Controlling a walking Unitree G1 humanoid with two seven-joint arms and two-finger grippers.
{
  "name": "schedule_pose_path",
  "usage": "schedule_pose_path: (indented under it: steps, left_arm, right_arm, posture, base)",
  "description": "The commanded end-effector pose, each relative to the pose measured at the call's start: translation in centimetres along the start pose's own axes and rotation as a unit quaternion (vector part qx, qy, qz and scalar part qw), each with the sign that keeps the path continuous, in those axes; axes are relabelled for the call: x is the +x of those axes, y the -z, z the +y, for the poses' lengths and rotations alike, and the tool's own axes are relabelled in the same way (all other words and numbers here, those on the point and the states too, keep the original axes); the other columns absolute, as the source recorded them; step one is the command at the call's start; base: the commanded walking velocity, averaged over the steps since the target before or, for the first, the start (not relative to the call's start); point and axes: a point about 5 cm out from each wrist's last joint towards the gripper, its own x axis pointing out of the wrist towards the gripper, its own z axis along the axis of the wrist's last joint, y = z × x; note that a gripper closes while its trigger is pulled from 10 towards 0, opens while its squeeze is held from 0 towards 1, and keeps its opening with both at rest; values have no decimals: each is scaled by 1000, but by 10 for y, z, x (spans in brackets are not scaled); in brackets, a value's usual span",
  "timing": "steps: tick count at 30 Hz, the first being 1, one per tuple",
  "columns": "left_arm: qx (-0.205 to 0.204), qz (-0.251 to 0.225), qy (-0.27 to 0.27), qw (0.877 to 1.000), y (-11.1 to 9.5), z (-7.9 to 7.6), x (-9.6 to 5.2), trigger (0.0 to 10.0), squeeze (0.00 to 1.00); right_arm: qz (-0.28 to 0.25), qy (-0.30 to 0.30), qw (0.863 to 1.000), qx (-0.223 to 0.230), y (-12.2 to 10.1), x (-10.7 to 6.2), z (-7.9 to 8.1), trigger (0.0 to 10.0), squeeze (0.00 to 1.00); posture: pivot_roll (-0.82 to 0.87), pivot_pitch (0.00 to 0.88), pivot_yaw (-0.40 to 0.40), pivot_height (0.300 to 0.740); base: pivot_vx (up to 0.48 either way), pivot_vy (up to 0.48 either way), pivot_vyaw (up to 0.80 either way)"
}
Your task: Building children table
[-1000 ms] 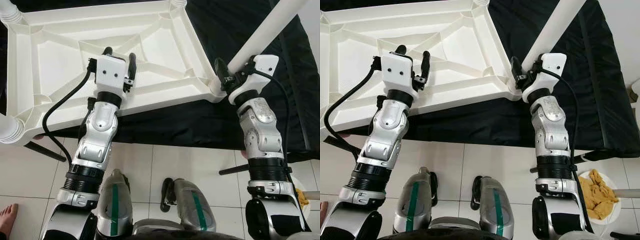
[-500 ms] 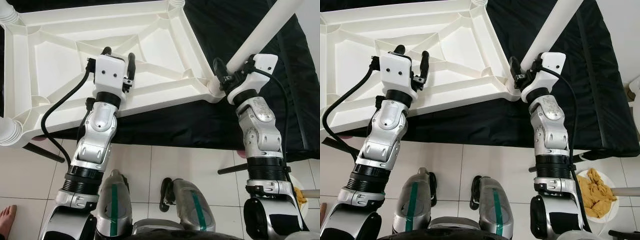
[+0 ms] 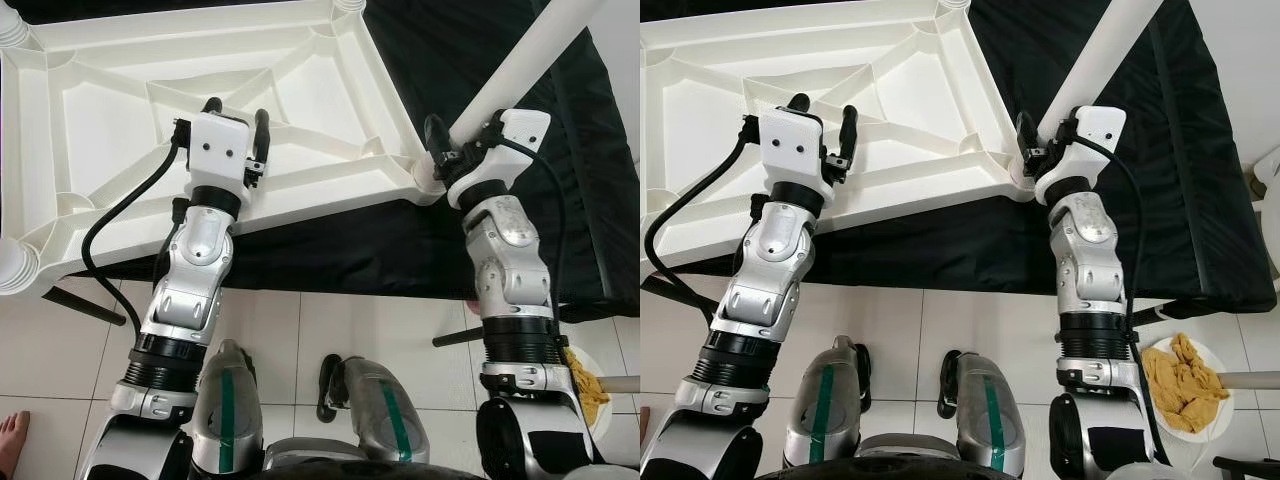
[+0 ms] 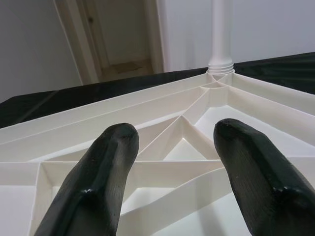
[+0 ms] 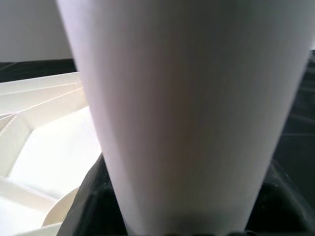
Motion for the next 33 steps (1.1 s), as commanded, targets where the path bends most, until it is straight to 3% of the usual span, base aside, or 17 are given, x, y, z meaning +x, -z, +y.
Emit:
schedule_pose_path:
  steps: [1, 15, 17, 19, 24, 26, 33]
  left_arm:
    - [1, 3, 20, 1000, 0, -3, -2, 10000, 0]
    - [1, 3, 21, 1000, -1, -4, -2, 10000, 0]
    - [1, 4, 20, 1000, -1, -4, -2, 10000, 0]
    - [1, 4, 20, 1000, -1, -4, -2, 10000, 0]
    - [1, 4, 18, 1000, -1, -4, -2, 10000, 0]
    - [1, 4, 18, 1000, -1, -4, -2, 10000, 0]
    - [-3, 4, 17, 1000, -1, -5, -3, 10000, 0]
  right_arm:
    - [62, 47, 997, 13, 27, -7, -12, 10000, 0]
    - [37, 129, 991, 16, 24, -9, -10, 10000, 0]
    - [19, 186, 982, 18, 19, -11, -13, 10000, 0]
    - [19, 186, 982, 18, 19, -11, -13, 10000, 0]
    - [2, 269, 963, 20, 13, -13, -25, 10000, 0]
    - [2, 269, 963, 20, 13, -13, -25, 10000, 0]
    - [-14, 355, 935, 12, 5, -14, -45, 10000, 0]
  posture:
    - [129, 97, -60, 740]
    - [131, 98, -61, 740]
    - [136, 97, -63, 740]
    - [136, 97, -63, 740]
    - [143, 92, -68, 740]
    - [143, 92, -68, 740]
    - [142, 83, -70, 740]
  base:
    - [0, 0, 0]
    - [0, 0, 0]
    - [0, 0, 0]
    - [0, 0, 0]
    - [0, 0, 0]
    - [0, 0, 0]
    - [0, 0, 0]
